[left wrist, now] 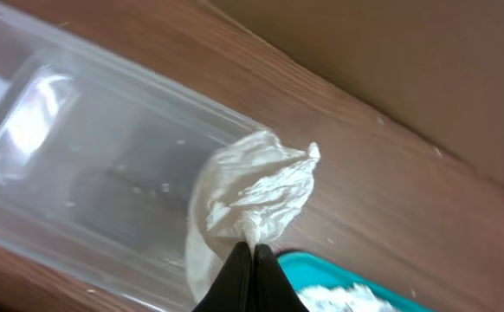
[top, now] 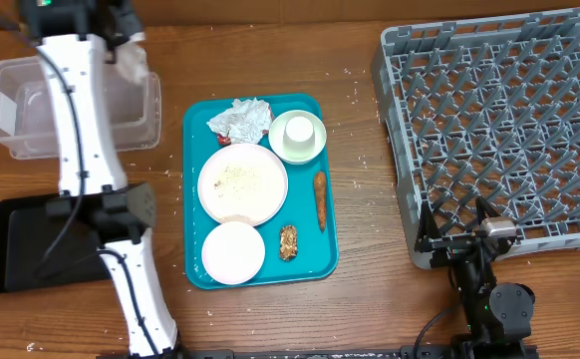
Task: Sort waste into correct bins and load items into the dishwasher
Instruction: 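Carry the tissue left and drop it into the clear plastic bin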
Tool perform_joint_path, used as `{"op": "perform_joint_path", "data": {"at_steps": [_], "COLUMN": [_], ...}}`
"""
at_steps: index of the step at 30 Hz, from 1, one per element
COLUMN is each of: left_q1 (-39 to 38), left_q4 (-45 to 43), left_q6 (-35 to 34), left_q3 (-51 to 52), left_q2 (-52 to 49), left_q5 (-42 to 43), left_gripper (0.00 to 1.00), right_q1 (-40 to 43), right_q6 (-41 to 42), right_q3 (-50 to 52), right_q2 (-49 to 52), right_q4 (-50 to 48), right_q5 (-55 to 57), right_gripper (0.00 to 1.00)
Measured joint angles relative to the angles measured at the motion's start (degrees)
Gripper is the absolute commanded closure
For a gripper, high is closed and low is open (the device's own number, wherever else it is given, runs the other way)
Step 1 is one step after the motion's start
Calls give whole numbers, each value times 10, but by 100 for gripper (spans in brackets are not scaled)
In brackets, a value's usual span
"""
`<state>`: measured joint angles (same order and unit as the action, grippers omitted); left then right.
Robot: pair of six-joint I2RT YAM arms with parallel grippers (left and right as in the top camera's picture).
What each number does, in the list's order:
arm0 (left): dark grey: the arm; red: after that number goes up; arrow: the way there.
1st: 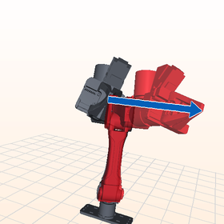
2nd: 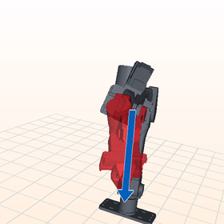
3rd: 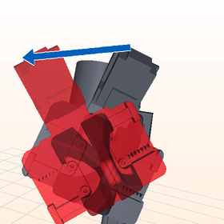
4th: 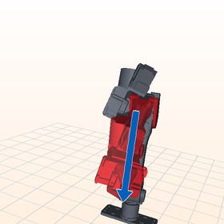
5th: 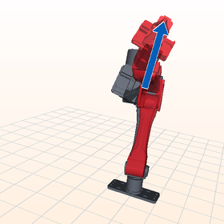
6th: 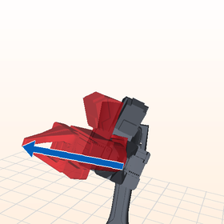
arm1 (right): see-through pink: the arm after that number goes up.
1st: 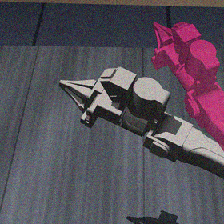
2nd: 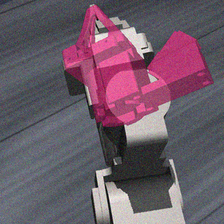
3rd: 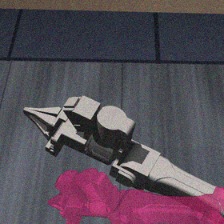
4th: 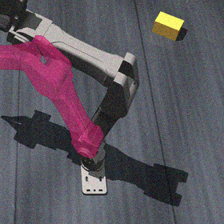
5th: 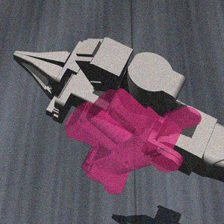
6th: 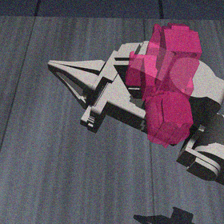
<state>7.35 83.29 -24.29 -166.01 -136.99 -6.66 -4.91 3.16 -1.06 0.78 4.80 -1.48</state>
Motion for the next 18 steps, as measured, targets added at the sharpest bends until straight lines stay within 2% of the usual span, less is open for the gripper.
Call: {"op": "perform_joint_path", "data": {"at_steps": [6,9,10,12,13,14,16,18], "left_q1": [55,74,79,91,96,98,104,107], "left_q4": [-8,-8,-8,-8,-8,-7,-1,7], "left_q6": [-29,-32,-36,-39,-42,-43,-43,-43], "left_q3": [0,0,0,0,0,0,0,0], "left_q2": [0,0,-1,-2,-3,-4,-10,-18], "left_q5": [4,4,4,4,4,4,4,5], "left_gripper": [96,82,71,71,67,58,18,17], "right_q1": [0,0,0,0,0,0,0,0], "right_q6": [0,0,0,0,0,0,0,0], "right_q3": [0,0,0,0,0,0,0,0], "right_q2": [0,0,0,0,0,0,0,0], "right_q4": [0,0,0,0,0,0,0,0], "right_q5": [0,0,0,0,0,0,0,0], "right_gripper": [0,0,0,0,0,0,0,0]}}
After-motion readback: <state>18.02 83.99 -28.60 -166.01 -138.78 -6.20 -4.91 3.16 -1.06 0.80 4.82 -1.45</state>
